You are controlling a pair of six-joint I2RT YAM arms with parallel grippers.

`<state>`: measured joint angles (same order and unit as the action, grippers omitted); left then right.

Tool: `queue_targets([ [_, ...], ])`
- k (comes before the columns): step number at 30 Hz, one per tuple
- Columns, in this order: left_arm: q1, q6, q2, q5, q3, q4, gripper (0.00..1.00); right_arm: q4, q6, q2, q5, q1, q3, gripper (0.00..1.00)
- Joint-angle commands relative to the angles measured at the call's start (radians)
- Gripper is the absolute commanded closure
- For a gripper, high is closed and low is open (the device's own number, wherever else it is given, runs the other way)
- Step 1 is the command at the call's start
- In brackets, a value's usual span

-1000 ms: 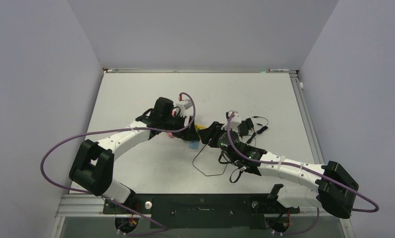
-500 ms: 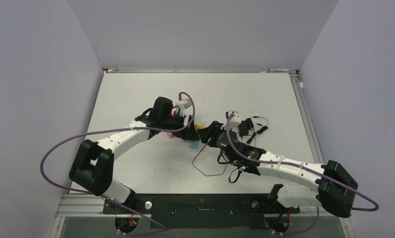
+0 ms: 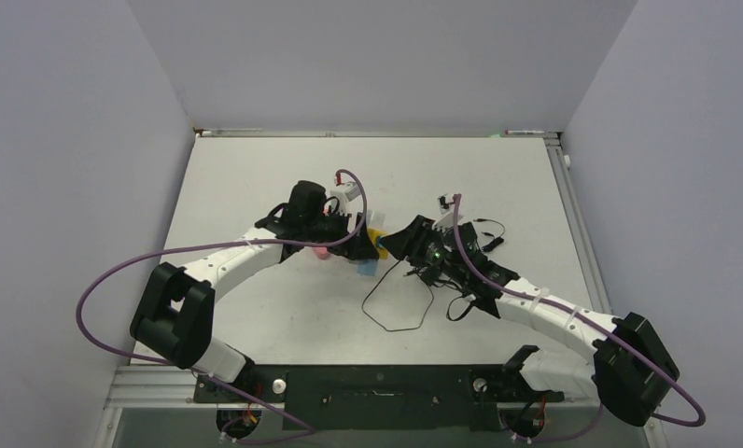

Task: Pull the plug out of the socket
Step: Remove the plug from the socket.

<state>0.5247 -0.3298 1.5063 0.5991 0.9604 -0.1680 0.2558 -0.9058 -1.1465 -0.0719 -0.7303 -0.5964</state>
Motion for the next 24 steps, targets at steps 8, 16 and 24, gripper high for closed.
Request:
queue_targets([
  [8,-0.002,0.023,-0.008,0.047,0.03,0.019,0.98,0.199,-0.09,-0.03,-0.139,0.104,0.031,0.95],
  [16,-0.004,0.022,-0.003,0.011,0.036,-0.002,1.0,0.112,-0.071,-0.01,0.022,0.032,0.014,0.95],
  [24,-0.019,0.007,0.007,-0.008,0.039,-0.013,1.0,-0.009,-0.062,-0.005,0.308,-0.147,-0.047,0.95],
])
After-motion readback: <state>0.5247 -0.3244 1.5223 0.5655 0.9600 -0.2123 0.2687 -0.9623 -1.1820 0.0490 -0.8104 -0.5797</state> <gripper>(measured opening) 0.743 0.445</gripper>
